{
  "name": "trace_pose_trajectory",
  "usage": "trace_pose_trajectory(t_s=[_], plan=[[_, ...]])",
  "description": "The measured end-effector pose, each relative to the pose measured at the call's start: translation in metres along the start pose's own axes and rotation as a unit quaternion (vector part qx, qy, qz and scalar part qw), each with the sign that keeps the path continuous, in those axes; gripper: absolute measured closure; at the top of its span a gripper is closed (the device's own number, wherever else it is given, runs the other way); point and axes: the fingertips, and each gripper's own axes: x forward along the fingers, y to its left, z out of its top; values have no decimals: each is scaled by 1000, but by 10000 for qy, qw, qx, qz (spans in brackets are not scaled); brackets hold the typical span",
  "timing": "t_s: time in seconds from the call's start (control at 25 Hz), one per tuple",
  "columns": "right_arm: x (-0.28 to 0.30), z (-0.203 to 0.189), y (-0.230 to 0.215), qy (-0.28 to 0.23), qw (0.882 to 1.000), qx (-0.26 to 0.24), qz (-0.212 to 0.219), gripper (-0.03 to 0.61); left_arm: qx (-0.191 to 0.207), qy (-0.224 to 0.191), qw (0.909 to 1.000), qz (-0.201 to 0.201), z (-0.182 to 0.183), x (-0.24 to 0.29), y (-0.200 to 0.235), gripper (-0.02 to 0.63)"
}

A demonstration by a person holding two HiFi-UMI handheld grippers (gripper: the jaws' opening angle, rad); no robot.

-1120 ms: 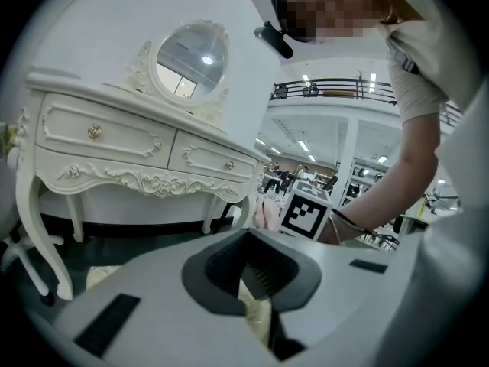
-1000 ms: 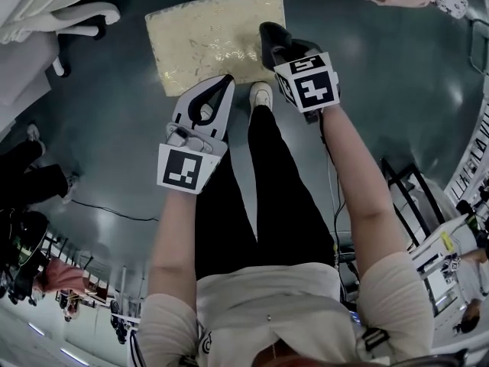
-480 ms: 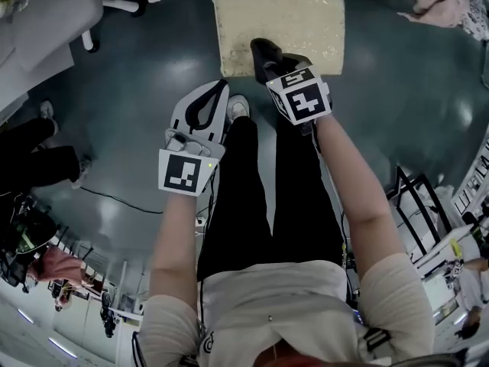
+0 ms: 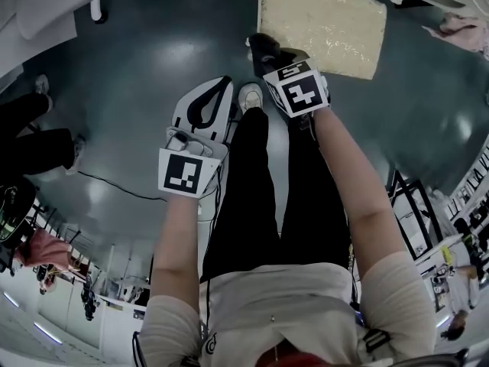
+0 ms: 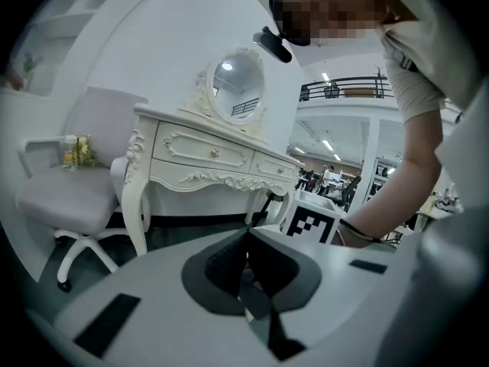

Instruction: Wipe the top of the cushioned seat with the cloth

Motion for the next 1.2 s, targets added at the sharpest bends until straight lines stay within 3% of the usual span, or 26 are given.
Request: trace_pose_trajectory(t_s=[0.48, 1.2], plan=[[1, -11, -26, 90, 10000, 29, -4, 497, -26, -43, 10000, 62, 1, 19, -8, 603], [-50, -77, -137, 54, 9991, 385, -149, 492, 141, 93, 9996, -220, -6, 96, -104, 603]])
